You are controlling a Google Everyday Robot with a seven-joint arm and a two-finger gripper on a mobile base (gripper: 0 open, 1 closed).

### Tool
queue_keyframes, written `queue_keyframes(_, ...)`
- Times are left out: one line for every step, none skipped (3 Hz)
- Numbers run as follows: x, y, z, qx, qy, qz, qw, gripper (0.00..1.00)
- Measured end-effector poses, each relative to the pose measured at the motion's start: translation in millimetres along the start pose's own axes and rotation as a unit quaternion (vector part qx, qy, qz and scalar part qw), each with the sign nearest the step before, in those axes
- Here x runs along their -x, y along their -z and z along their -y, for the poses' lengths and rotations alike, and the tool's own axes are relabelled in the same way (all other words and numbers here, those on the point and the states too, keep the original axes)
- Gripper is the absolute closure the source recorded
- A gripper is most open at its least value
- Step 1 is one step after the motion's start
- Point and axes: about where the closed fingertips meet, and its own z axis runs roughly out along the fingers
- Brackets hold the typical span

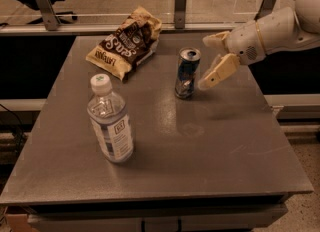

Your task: Move redbull can near blue plastic bottle

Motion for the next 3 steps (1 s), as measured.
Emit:
queue_keyframes(6,-16,-3,0.023,0.001,0.017,0.9996,0.0)
queue_keyframes(11,-24,-7,0.038,-0.003,0.025,0.999,0.18)
queue_keyframes(14,-30,-11,0.051,-0.01,0.027,0.9983,0.41)
